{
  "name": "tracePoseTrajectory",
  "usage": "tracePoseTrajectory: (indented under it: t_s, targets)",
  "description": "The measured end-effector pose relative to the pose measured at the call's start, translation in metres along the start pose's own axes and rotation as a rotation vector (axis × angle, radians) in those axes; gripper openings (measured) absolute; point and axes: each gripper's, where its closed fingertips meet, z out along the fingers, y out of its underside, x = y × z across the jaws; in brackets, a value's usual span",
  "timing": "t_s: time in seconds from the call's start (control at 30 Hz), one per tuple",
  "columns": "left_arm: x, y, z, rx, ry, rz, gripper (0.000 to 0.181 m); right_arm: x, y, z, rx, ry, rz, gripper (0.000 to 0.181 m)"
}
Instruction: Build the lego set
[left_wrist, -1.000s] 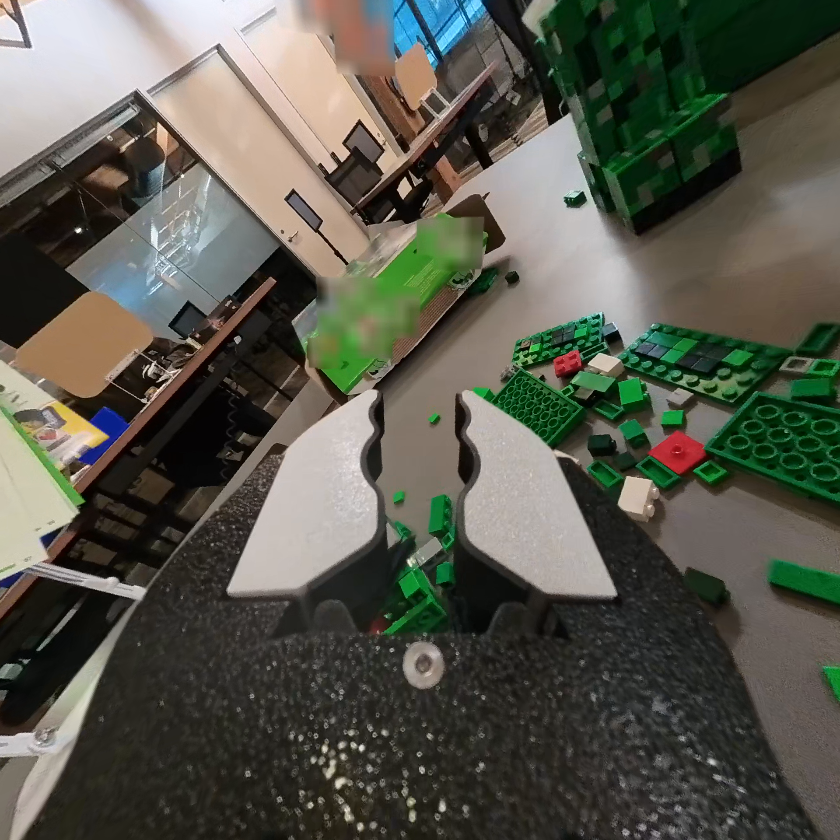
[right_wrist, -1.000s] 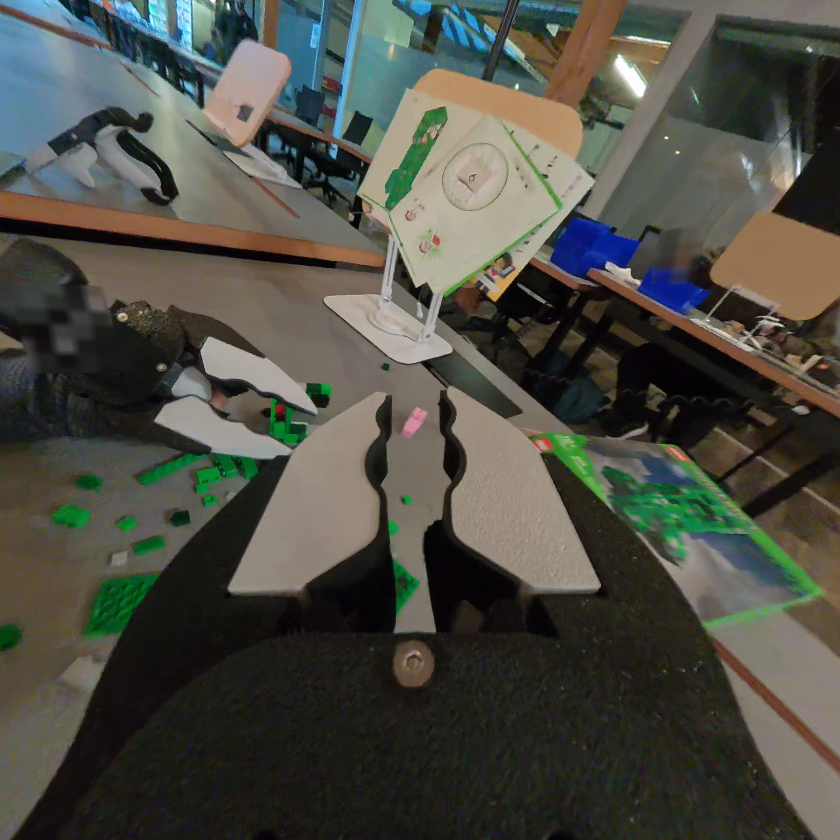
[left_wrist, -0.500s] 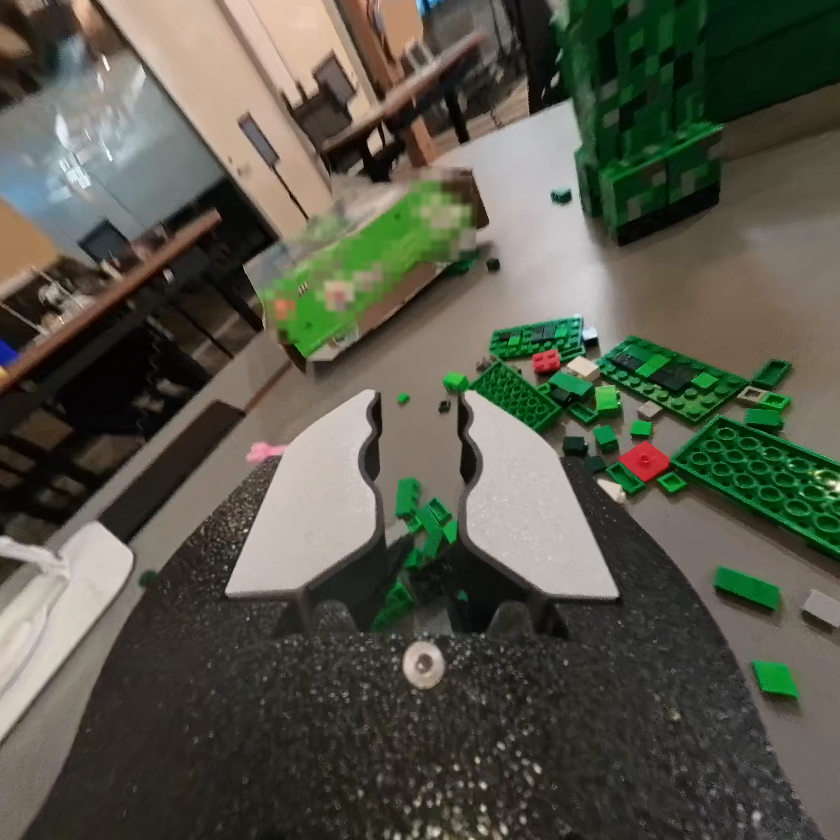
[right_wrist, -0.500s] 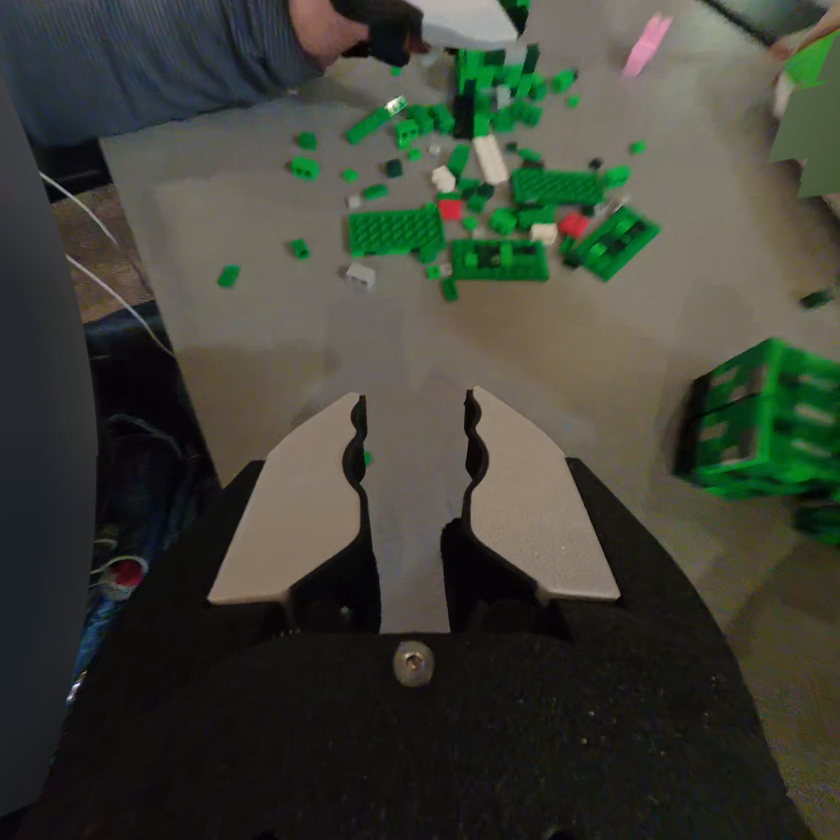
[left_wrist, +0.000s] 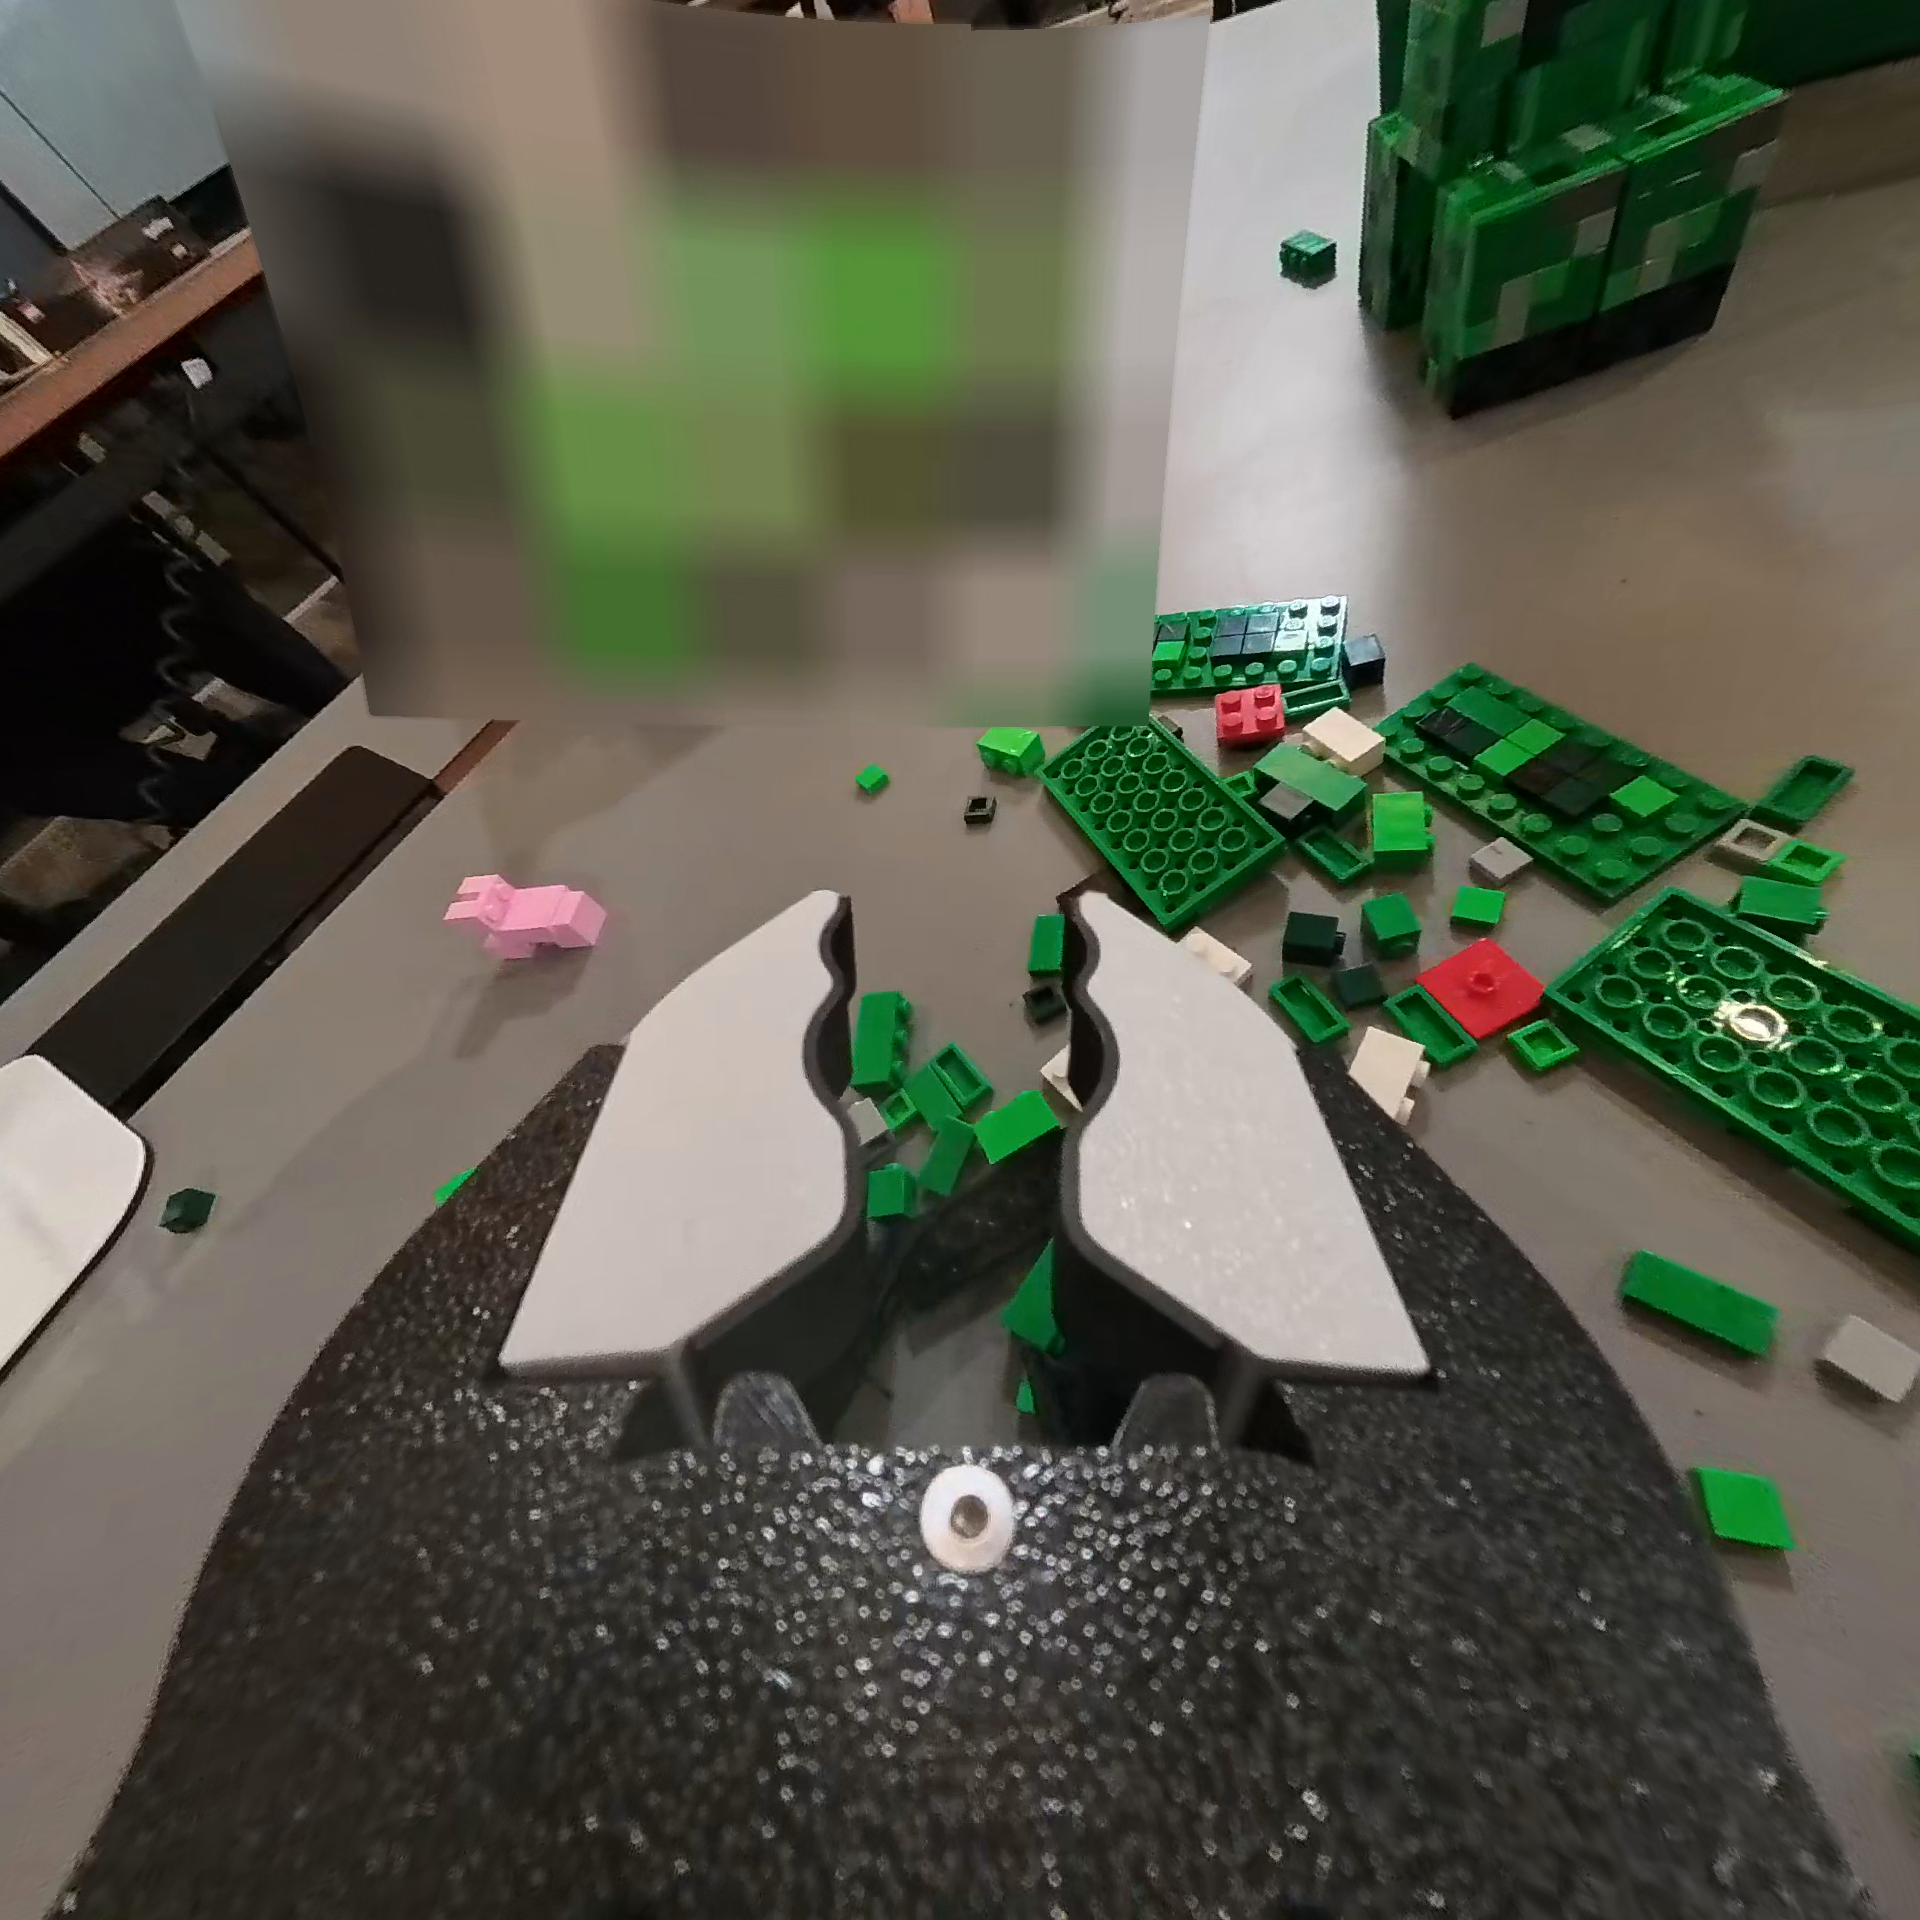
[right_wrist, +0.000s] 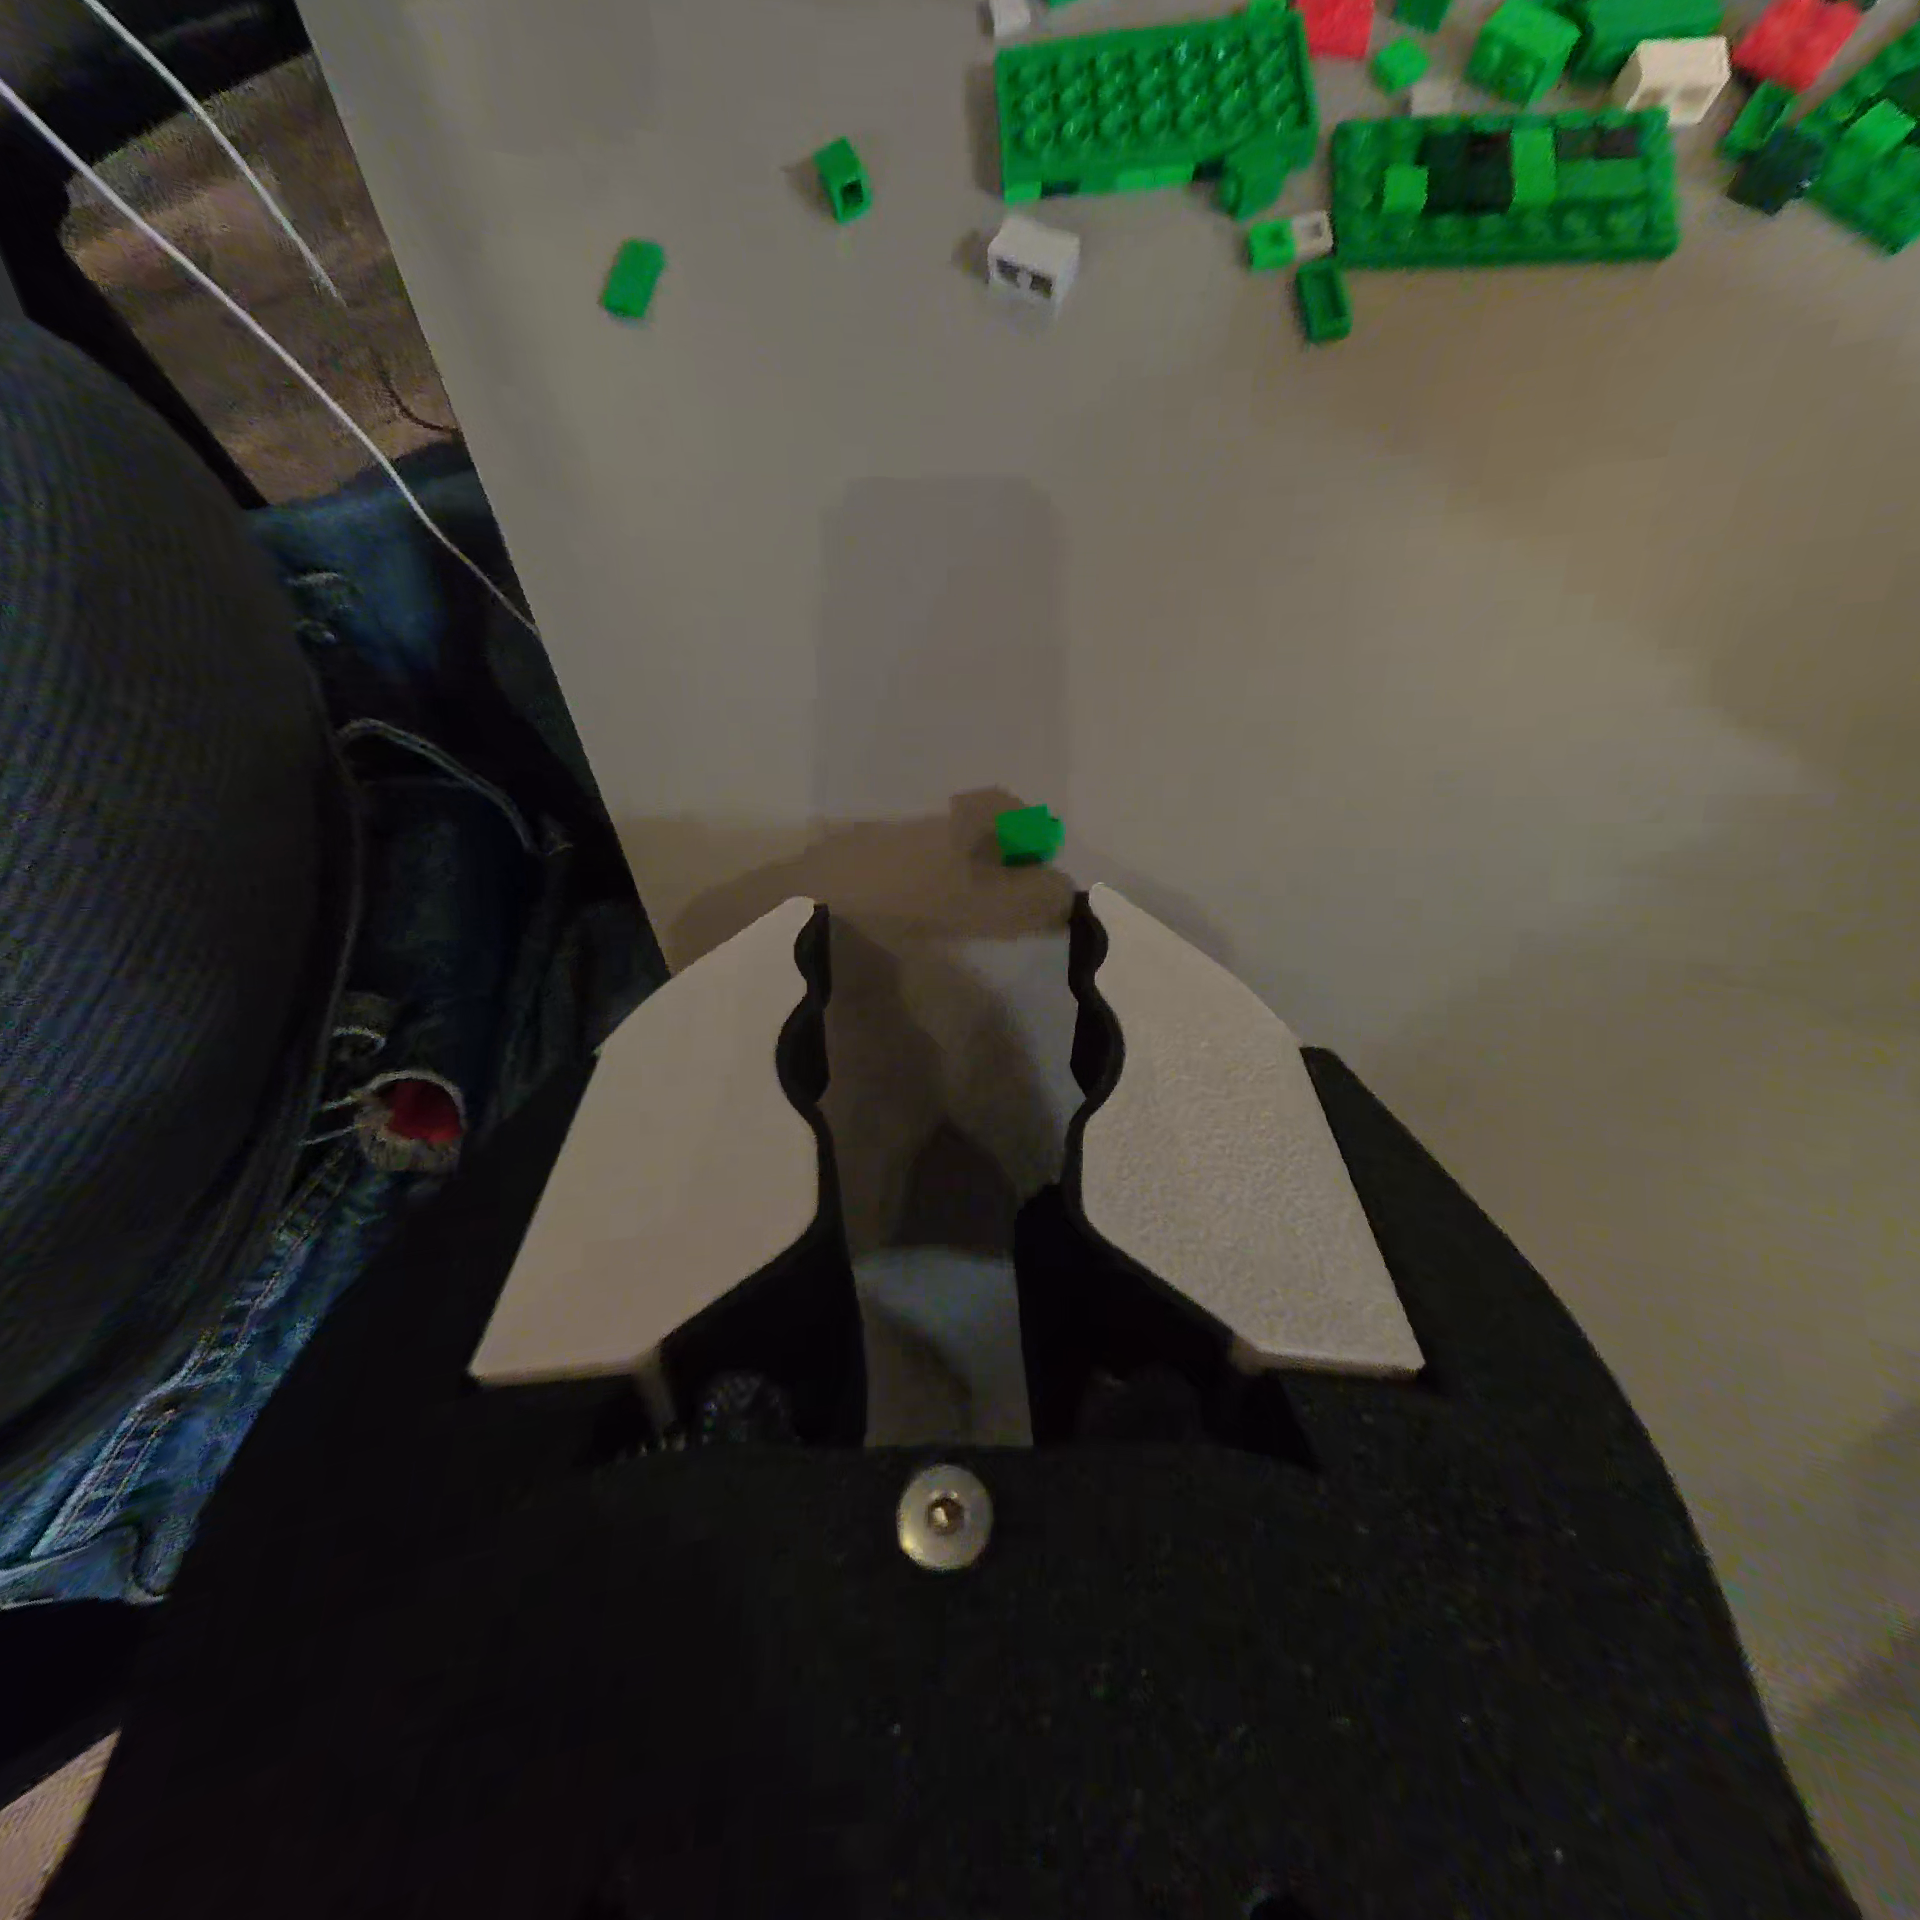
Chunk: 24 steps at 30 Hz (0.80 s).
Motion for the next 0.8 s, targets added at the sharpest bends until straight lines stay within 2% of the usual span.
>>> tracePoseTrajectory:
  t_s: [0.5, 0.67, 0.77, 0.8]
  targets:
    - [0.0, 0.0049, 0.0018, -0.018, 0.011, -0.009, 0.036, -0.0023, -0.0019, 0.0047, -0.005, 0.022, -0.058, 0.035]
    - [0.0014, 0.007, 0.0033, -0.028, 0.018, -0.006, 0.036, 0.0058, -0.0071, 0.0075, 0.022, 0.073, -0.069, 0.034]
    - [0.0022, 0.0083, 0.0038, -0.034, 0.021, -0.003, 0.035, 0.0063, -0.0093, 0.01, 0.032, 0.063, -0.068, 0.027]
    - [0.0021, 0.0084, 0.0039, -0.034, 0.021, -0.003, 0.035, 0.007, -0.0097, 0.0104, 0.032, 0.062, -0.069, 0.019]
